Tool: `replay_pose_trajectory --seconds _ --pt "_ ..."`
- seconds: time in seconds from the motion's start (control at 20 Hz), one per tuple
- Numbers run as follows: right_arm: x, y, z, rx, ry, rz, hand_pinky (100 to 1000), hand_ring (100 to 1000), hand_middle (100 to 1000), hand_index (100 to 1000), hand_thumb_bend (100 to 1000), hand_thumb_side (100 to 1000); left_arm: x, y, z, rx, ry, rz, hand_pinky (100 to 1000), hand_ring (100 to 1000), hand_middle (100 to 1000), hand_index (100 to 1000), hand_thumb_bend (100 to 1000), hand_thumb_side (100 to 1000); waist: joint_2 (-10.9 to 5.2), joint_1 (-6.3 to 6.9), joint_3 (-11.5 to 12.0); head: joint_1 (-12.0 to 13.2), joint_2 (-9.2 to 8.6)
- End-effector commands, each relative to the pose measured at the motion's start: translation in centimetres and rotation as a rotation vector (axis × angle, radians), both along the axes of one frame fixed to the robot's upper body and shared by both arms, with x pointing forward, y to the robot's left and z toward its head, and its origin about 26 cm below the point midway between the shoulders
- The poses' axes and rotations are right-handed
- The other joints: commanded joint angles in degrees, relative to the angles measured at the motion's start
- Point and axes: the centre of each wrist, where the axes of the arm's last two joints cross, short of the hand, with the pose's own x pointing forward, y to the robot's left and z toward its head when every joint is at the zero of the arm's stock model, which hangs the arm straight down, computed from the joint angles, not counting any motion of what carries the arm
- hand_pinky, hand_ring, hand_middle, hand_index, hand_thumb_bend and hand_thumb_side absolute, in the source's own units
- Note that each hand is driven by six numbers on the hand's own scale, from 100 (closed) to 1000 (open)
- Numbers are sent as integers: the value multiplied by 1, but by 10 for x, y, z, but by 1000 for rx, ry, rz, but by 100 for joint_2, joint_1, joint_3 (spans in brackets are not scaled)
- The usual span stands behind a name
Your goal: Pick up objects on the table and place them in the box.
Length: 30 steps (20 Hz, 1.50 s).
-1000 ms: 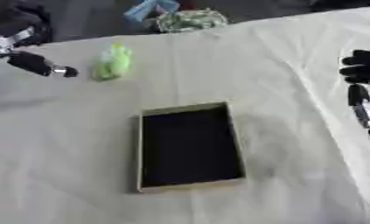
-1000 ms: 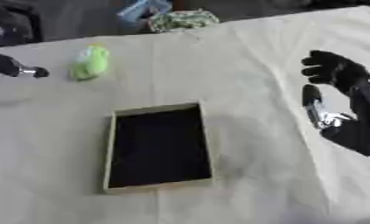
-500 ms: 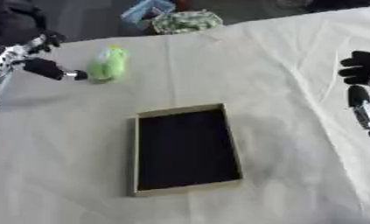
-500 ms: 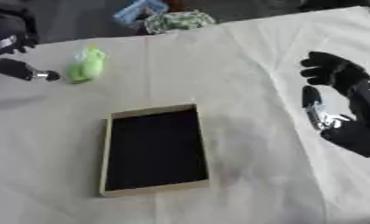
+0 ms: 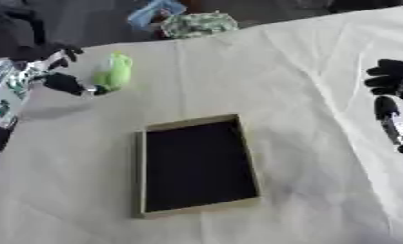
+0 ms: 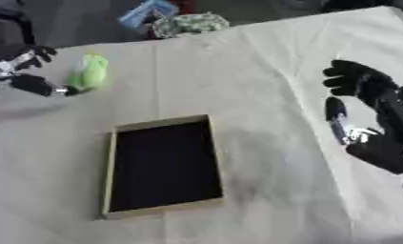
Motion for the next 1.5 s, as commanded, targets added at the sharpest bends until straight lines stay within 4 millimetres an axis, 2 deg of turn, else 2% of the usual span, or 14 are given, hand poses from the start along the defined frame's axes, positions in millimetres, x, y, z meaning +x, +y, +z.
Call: replay_pose_trajectory --seconds 0.05,0.45,0.7,0.75,0.9,0.95,1.0,1.05,1.25,1.4,1.5 --pt "0 -1 8 -16 -21 11 785 801 805 923 100 500 3 1 12 12 -53 27 809 799 803 949 679 574 -70 -11 -23 14 -85" --pt "1 0 9 -17 -21 22 785 801 805 923 100 503 9 -10 1 16 -167 88 802 795 800 942 608 594 -16 2 -104 36 -137" --pt "1 1 10 -15 -23 27 785 800 804 923 100 505 10 -16 -8 10 -166 89 793 782 786 932 555 596 25 6 -146 57 -163" --pt "1 2 10 -14 -23 28 785 800 804 923 100 506 11 -17 -10 10 -167 90 782 759 765 913 470 581 35 4 -155 61 -170" --pt "1 2 10 -13 -23 30 785 800 804 923 100 507 11 -18 -17 13 -170 95 762 723 736 891 332 559 62 2 -183 74 -190" --pt "1 2 10 -12 -23 29 785 800 804 923 100 508 11 -18 -19 13 -176 96 735 663 690 864 105 503 68 3 -191 76 -195" --pt "1 2 10 -11 -23 29 784 800 804 923 100 509 11 -18 -20 13 -184 98 732 655 683 860 100 497 73 4 -198 77 -197" --pt "1 2 10 -10 -23 28 784 800 803 923 100 509 11 -18 -20 13 -199 99 704 602 616 813 100 448 76 7 -202 80 -198" --pt "1 2 9 -9 -22 27 785 800 803 923 100 509 9 -19 -15 3 -295 103 651 515 507 722 100 444 68 14 -201 71 -195" --pt "1 1 8 -8 -20 23 785 800 803 923 100 509 4 -20 -3 -22 -362 67 648 501 482 702 100 442 46 17 -174 41 -176" --pt "1 0 7 -10 -16 18 785 800 804 923 100 511 -4 -22 13 -19 -389 0 654 504 484 702 100 440 26 19 -138 9 -158"
